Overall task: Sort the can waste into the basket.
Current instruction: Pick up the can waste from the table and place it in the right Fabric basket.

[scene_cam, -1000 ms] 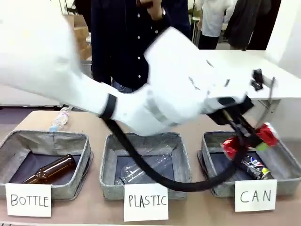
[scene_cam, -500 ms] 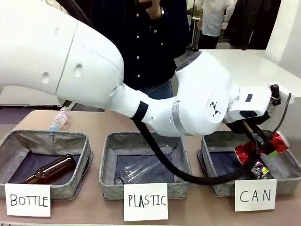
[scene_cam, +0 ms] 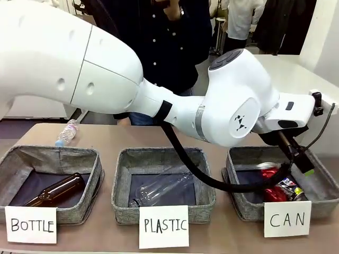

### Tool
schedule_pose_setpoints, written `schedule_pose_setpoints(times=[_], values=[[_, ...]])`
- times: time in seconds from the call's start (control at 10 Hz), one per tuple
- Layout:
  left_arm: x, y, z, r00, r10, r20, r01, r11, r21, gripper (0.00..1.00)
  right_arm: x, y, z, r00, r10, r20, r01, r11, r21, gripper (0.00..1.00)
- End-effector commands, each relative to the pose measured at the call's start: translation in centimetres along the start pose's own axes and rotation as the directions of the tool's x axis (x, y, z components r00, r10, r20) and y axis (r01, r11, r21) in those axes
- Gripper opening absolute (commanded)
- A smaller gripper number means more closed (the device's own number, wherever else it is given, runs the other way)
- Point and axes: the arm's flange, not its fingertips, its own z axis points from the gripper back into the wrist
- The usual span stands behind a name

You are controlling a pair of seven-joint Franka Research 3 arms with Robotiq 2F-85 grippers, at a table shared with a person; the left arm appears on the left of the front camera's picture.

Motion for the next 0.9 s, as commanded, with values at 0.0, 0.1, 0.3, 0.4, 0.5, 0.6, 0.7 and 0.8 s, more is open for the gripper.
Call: schedule_pose_setpoints(times=[0.0,0.1,0.3,0.4,0.5,0.6,0.7,0.8], values=[[0.5,0.1,0.4,0.999,0.029,-0.021,-0.029,1.0,-0.007,1.0,0.0,0.1,0.1,1.0,-0.004,-0.005,0.003,1.0,-0.018,1.0],[0.2,0.6,1.3,0.994,0.067,-0.082,-0.068,0.998,-0.009,1.0,0.0,0.1,0.1,1.0,-0.004,-0.005,0.003,1.0,-0.018,1.0],[-3.2,2.8,6.7,0.936,0.164,-0.312,-0.171,0.985,0.005,1.0,0.0,0.1,0.1,1.0,-0.004,-0.005,0.003,1.0,-0.018,1.0],[-6.0,4.5,10.3,0.898,0.232,-0.372,-0.249,0.968,0.003,1.0,0.0,0.0,0.0,1.0,0.0,0.0,0.0,1.0,0.0,1.0],[-10.3,5.4,14.1,0.87,0.351,-0.347,-0.334,0.936,0.109,1.0,0.3,1.9,-1.7,0.998,0.045,-0.044,-0.045,0.999,0.003,1.0],[-14.1,6.2,17.8,0.829,0.469,-0.304,-0.439,0.883,0.164,1.0,0.6,4.1,-3.5,0.993,0.088,-0.081,-0.087,0.996,0.007,1.0],[-17.7,7.0,21.1,0.781,0.579,-0.236,-0.538,0.814,0.218,1.0,0.5,6.5,-5.4,0.986,0.118,-0.121,-0.115,0.993,0.031,1.0],[-21.5,7.8,24.4,0.71,0.685,-0.161,-0.652,0.726,0.218,1.0,0.2,9.0,-7.1,0.981,0.133,-0.138,-0.124,0.989,0.075,1.0]])
